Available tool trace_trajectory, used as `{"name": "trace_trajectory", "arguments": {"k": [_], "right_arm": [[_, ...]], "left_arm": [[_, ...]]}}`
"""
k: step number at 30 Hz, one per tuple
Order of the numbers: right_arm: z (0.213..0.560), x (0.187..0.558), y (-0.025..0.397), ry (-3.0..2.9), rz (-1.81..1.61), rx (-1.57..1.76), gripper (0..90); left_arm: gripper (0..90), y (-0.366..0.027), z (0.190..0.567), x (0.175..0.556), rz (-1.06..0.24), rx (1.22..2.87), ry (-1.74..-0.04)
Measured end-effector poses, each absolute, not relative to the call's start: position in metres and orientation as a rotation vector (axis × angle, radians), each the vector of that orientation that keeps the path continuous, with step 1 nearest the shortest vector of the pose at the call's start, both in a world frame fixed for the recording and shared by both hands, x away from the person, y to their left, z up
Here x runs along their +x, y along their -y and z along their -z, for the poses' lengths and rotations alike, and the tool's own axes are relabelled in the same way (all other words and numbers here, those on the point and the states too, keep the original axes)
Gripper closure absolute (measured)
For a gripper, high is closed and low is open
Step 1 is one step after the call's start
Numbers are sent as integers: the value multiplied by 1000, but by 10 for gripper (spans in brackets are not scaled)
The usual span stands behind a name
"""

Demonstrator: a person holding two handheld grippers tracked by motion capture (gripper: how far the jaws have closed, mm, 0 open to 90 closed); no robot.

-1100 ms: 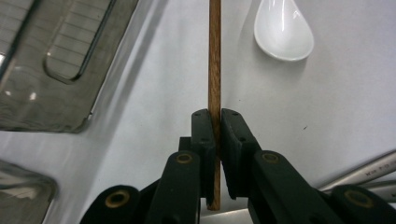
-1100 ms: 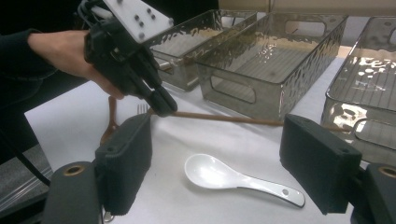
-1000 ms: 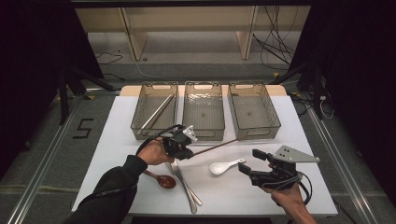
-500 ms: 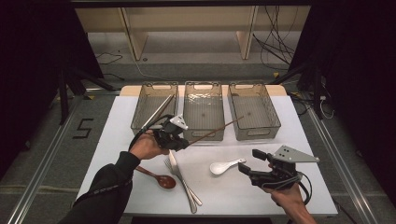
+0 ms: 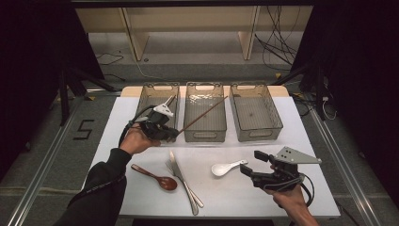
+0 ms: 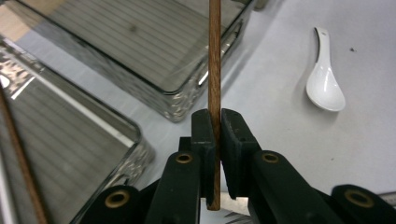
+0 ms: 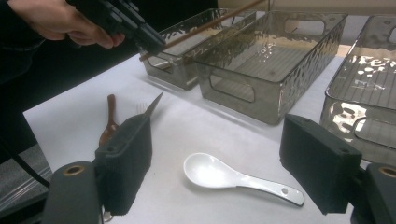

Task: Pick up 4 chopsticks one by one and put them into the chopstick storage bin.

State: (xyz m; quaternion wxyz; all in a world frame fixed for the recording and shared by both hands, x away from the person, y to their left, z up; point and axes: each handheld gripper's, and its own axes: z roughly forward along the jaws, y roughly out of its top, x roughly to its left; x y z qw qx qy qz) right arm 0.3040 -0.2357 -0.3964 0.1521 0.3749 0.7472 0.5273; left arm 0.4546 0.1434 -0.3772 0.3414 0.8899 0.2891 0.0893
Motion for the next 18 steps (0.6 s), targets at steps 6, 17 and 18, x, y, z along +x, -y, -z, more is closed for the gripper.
{"name": "trace_trajectory", "arguments": {"k": [6,17,18], "right_arm": [[396,304,236,-2143,-1515,1076,263],[397,304,236,-2143,-1514,1079,263],[397,304,236,-2143,-1514,1078,263]], "left_arm": [[838,-163,373,462,-269,2267,-830],[838,-189,370,473,-310,2180,-961],[838,-191,369,474,-311,2170,-975]]}}
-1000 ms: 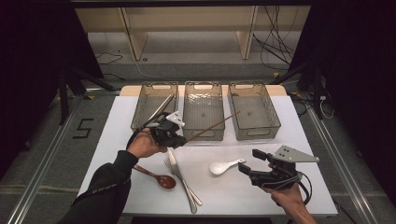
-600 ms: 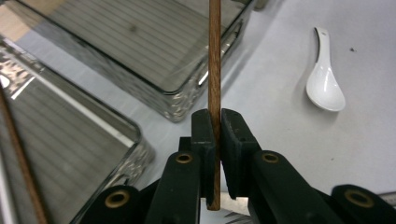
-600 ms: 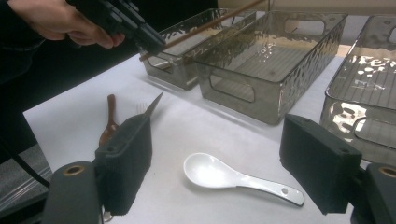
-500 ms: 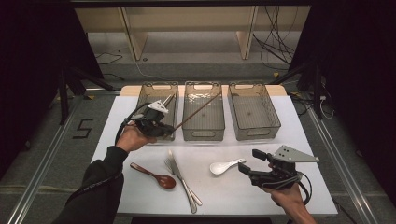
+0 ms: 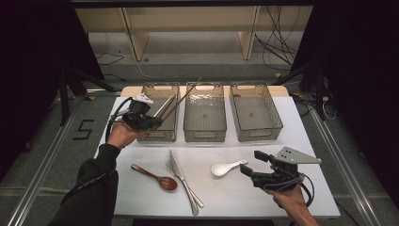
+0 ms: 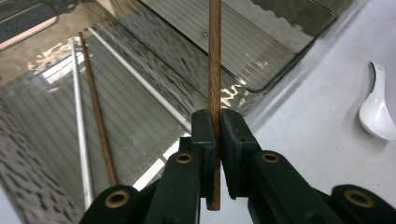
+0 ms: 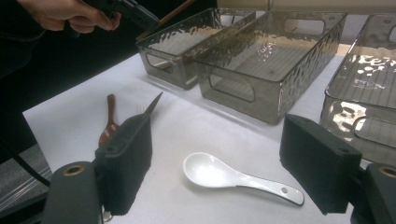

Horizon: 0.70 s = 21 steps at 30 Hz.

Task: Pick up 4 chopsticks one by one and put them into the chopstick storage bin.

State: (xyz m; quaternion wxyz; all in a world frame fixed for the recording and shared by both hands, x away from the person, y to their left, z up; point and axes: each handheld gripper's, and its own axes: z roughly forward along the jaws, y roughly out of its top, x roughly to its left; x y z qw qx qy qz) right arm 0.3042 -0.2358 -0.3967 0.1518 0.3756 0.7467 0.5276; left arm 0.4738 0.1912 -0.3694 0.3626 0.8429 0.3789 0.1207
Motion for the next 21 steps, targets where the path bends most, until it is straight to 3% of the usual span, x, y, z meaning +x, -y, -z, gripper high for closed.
{"name": "trace_trajectory", "arguments": {"k": [21], "right_arm": [[397,304,235,-2145,-1517,1081,263]], "left_arm": [[837,-229,388,496,-384,2098,-1187]]}}
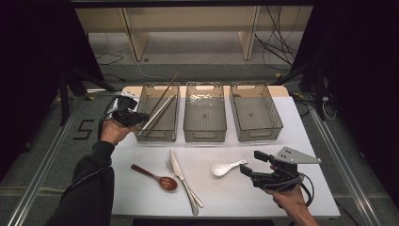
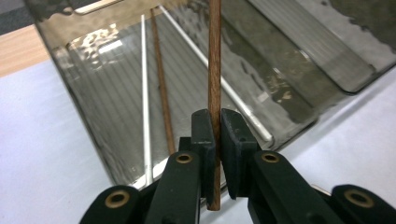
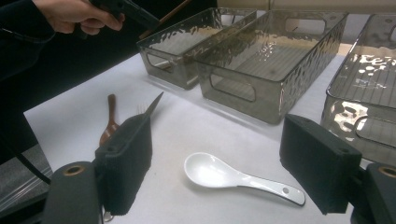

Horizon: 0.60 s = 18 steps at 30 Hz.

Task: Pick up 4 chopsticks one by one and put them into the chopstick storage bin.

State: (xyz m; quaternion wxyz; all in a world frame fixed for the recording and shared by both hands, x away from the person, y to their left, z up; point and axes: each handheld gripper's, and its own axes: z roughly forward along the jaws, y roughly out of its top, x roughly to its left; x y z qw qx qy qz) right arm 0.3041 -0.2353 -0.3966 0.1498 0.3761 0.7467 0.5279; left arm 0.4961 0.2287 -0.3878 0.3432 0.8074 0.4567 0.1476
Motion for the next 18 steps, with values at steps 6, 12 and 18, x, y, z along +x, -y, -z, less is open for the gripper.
{"name": "trace_trajectory", "arguments": {"k": [6,12,18], "right_arm": [[397,304,235,-2146,-1516,1077,263],[397,304,235,-2145,-1518,1078,263],[397,304,235,-2145,-1517,1078,263]], "left_arm": [[837,-230,394,501,-398,2094,-1215],[837,-230,398,506,-400,2103,-1228],[837,-230,405,510,-391,2108,-1260]]}}
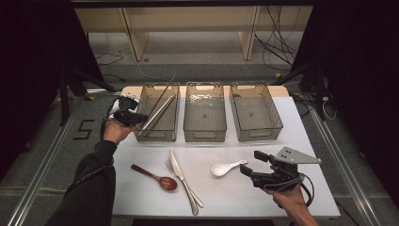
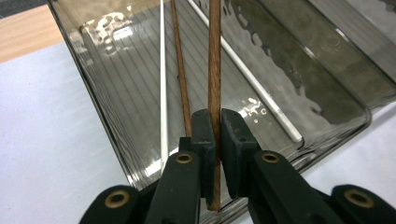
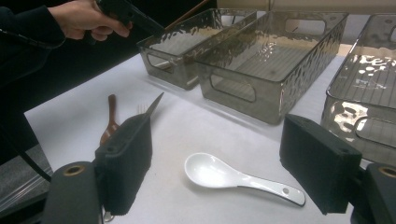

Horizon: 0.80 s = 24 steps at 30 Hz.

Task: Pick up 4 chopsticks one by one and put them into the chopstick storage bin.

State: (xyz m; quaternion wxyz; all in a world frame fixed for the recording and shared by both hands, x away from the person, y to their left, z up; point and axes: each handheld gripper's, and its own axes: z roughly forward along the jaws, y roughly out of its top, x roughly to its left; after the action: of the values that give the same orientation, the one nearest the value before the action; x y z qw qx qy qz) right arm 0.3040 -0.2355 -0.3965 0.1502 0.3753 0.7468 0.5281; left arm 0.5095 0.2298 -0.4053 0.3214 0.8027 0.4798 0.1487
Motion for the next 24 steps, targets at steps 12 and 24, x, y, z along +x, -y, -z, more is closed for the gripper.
{"name": "trace_trajectory", "arguments": {"k": [12,24], "right_arm": [[396,304,235,-2145,-1517,1075,263],[395,303,235,-2143,-1522,1069,263]], "left_arm": [[694,-230,412,512,-363,2112,-1322],[368,-220,387,482,-291,2165,-1137]]}}
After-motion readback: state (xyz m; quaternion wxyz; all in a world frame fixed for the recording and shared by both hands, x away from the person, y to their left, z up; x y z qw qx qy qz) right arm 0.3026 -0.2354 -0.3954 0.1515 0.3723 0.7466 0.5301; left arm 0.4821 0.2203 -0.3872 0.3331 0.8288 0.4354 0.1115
